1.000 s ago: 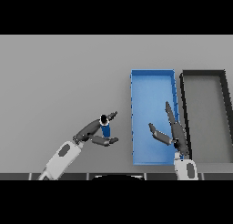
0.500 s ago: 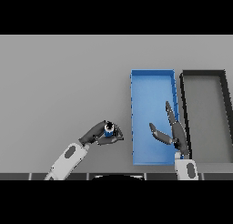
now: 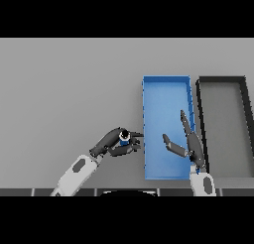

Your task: Pick up the blue pipe and place it into the blue bin.

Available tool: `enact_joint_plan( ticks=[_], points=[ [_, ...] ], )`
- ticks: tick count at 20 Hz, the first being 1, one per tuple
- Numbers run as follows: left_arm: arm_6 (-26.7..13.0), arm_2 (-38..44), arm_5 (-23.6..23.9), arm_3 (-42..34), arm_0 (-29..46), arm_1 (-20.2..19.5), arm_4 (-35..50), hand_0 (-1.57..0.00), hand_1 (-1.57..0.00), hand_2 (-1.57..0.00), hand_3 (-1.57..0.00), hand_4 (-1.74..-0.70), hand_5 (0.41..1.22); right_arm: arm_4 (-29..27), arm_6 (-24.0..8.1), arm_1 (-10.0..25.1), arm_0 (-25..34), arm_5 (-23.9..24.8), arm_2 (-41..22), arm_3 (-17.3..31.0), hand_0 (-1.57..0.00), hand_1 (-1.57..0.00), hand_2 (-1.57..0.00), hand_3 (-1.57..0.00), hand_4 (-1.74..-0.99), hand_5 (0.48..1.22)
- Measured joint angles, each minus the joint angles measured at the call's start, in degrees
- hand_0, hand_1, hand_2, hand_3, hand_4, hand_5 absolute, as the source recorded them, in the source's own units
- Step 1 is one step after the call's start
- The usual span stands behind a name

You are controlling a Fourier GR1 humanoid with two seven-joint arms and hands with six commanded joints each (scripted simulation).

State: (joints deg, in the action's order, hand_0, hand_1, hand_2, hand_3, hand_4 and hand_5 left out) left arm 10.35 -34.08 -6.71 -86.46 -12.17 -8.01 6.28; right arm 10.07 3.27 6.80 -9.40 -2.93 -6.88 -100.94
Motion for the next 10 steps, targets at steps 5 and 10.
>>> enact_joint_plan(
  ticks=[5, 10],
  points=[
    [-6.21, -0.97, -0.08, -3.83, -1.78, 0.28, -0.17, -1.56, -1.56, -1.56, -1.49, -1.74, 1.217, 0.02, 1.01, 0.8, -0.34, -0.01, 0.68, 0.26, 0.0, 0.0, 0.0, 0.0, -1.141, 0.603],
    [-8.02, -0.99, -0.34, -5.29, -2.24, -0.3, -0.55, -1.57, -1.57, -1.57, -1.5, -1.74, 1.219, -0.59, 1.84, 1.41, -0.81, -0.23, 1.38, 0.29, 0.0, 0.0, 0.0, 0.0, -1.141, 0.605]
  ],
)
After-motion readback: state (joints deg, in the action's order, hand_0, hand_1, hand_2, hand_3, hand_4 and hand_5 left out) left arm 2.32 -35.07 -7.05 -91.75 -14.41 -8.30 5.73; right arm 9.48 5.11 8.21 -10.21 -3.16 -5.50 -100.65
